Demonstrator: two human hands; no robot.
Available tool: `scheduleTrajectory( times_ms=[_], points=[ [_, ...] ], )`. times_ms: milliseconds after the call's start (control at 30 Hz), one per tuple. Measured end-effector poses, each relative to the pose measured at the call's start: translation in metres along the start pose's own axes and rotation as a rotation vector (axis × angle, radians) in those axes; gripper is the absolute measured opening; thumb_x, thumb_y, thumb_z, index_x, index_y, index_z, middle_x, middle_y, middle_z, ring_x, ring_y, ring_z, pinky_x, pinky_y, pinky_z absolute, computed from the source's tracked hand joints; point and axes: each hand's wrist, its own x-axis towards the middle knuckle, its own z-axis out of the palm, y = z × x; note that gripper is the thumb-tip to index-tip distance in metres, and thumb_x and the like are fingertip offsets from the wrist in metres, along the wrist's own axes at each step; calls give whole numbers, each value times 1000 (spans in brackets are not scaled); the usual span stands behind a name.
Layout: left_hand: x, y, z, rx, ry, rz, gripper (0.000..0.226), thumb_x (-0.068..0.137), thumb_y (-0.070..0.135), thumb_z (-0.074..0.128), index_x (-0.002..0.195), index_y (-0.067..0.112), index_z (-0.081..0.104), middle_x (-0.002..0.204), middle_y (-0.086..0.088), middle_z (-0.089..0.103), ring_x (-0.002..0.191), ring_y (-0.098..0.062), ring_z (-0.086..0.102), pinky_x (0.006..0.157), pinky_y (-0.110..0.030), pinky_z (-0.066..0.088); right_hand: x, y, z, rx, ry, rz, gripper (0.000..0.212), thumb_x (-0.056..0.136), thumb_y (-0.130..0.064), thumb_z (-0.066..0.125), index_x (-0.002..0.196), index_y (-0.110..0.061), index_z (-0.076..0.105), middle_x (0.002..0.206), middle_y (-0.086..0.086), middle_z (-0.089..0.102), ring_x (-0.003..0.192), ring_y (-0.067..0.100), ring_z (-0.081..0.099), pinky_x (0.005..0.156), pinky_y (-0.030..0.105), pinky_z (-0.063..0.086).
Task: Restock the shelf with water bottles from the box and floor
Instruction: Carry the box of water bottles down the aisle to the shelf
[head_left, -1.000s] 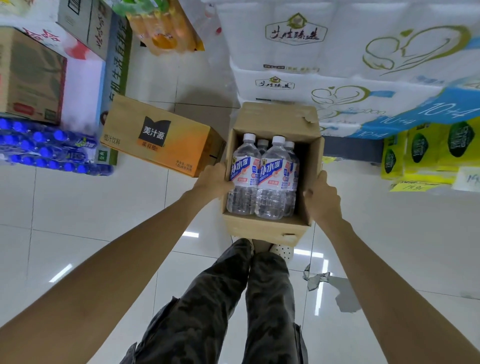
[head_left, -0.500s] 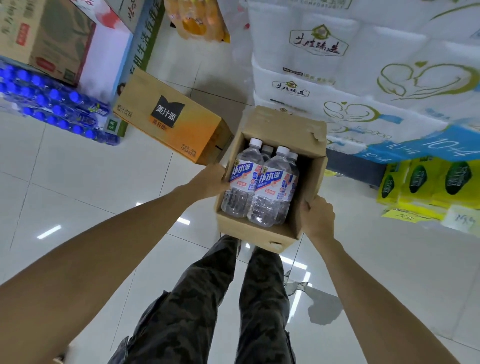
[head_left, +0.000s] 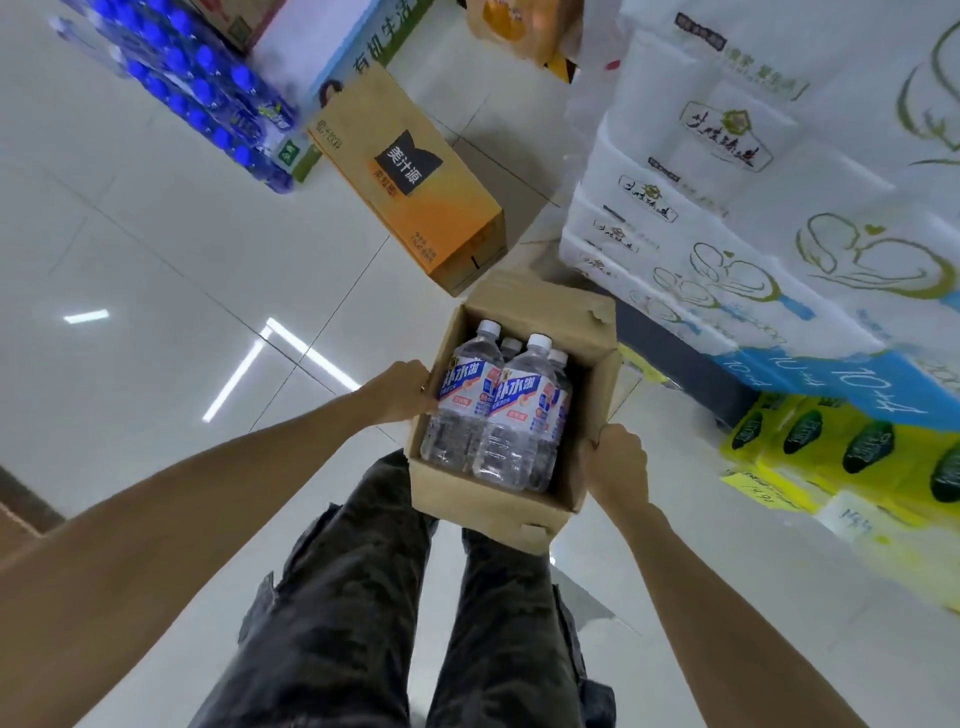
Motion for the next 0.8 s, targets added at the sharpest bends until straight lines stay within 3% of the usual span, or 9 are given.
scheduleTrajectory(
  times_ms=[200, 333, 433, 600, 700, 800],
  points=[
    [-54, -32, 10, -124, 50, -49, 30, 91, 23, 57, 114, 4, 62, 85, 2, 64, 74, -12, 62, 58, -15, 46, -33, -21, -4, -63, -14, -101, 24, 96, -17, 48, 98, 4, 61, 98, 20, 66, 93, 37, 62, 68, 31, 38],
    [-79, -61, 14, -209, 102, -75, 31, 90, 23, 56, 113, 3, 64, 91, -3, 68, 84, -19, 67, 68, -22, 53, -50, -44, -7, -99, -10, -167, 23, 94, -15, 51, 97, 5, 62, 100, 23, 66, 95, 40, 62, 70, 33, 43],
    [-96, -84, 17, -278, 136, -103, 34, 91, 25, 57, 116, 4, 63, 96, -4, 68, 84, -20, 67, 74, -28, 56, -59, -70, -10, -175, -24, -218, 24, 95, -16, 52, 99, 6, 61, 102, 24, 65, 98, 40, 62, 68, 30, 38],
    [-125, -132, 23, -432, 196, -180, 33, 88, 23, 60, 114, 3, 63, 90, -3, 65, 72, -15, 63, 63, -21, 52, -77, -120, 1, -231, -25, -327, 20, 93, -11, 53, 89, 6, 63, 94, 23, 67, 90, 38, 65, 64, 29, 37],
    [-144, -166, 25, -524, 221, -192, 34, 89, 22, 60, 116, 3, 63, 92, -3, 64, 76, -16, 62, 68, -24, 51, -96, -155, 15, -300, -32, -377, 22, 94, -14, 53, 94, 5, 64, 97, 21, 68, 92, 37, 64, 67, 31, 43],
    [-165, -205, 23, -586, 251, -201, 34, 90, 20, 58, 119, 2, 61, 92, -2, 62, 81, -17, 61, 72, -24, 48, -118, -193, 33, -376, -40, -398, 22, 95, -18, 53, 99, 2, 63, 101, 19, 67, 95, 36, 64, 67, 29, 40]
  ],
)
